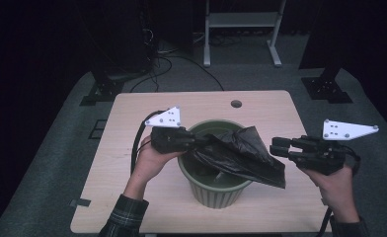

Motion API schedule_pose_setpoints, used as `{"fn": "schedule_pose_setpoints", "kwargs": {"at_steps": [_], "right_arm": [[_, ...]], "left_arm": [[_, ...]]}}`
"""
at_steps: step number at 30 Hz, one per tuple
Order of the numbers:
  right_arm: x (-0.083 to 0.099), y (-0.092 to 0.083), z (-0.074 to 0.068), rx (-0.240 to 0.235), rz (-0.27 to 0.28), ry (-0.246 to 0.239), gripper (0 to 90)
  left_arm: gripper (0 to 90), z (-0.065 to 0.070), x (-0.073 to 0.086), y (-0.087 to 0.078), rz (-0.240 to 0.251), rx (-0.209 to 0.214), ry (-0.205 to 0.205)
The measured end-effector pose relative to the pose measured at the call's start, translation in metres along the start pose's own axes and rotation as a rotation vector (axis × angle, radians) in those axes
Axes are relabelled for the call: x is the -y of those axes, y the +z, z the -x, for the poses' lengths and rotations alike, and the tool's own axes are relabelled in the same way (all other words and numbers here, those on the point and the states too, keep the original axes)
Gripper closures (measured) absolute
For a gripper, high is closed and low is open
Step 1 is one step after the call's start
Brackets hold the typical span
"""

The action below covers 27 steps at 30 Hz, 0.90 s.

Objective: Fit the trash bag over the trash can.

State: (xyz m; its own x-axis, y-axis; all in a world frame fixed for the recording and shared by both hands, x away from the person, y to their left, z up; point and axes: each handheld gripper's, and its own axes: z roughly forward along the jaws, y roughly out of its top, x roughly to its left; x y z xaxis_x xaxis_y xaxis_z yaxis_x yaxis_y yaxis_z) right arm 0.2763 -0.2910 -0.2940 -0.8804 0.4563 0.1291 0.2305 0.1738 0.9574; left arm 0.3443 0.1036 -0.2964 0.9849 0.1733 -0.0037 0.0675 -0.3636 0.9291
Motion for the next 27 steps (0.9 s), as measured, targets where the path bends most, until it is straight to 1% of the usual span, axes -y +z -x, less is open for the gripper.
{"fn": "schedule_pose_setpoints", "kwargs": {"at_steps": [3, 5, 7, 11, 13, 15, 19, 23, 27], "right_arm": [[0.003, 0.0, 0.001, -0.004, -0.001, 0.014, 66.0], [0.006, 0.001, 0.001, -0.02, 0.008, 0.023, 65.5], [0.007, 0.001, 0.001, -0.02, 0.005, 0.027, 64.6], [0.007, 0.002, 0.002, -0.044, 0.024, 0.041, 62.8], [0.006, 0.004, 0.003, -0.046, 0.017, 0.046, 61.7], [0.006, 0.007, 0.004, -0.054, 0.016, 0.056, 61.2], [0.005, 0.015, 0.003, -0.066, 0.009, 0.053, 60.4], [0.003, 0.026, 0.001, -0.071, 0.006, 0.042, 55.5], [0.0, 0.037, 0.001, -0.078, 0.006, 0.043, 52.7]], "left_arm": [[89.2, 0.001, -0.001, -0.001, 0.001, 0.0, 0.001], [89.2, 0.001, -0.001, -0.001, -0.003, 0.001, 0.003], [89.2, 0.001, -0.001, 0.0, -0.004, 0.005, 0.005], [89.2, 0.002, -0.002, 0.001, -0.005, 0.009, 0.011], [89.2, 0.003, -0.002, 0.001, -0.002, 0.012, 0.014], [89.1, 0.003, -0.002, 0.001, 0.001, 0.013, 0.016], [89.1, 0.005, -0.003, 0.001, 0.004, 0.018, 0.02], [88.7, 0.006, -0.003, 0.001, 0.0, 0.021, 0.027], [87.9, 0.007, -0.003, 0.0, 0.008, 0.025, 0.031]]}}
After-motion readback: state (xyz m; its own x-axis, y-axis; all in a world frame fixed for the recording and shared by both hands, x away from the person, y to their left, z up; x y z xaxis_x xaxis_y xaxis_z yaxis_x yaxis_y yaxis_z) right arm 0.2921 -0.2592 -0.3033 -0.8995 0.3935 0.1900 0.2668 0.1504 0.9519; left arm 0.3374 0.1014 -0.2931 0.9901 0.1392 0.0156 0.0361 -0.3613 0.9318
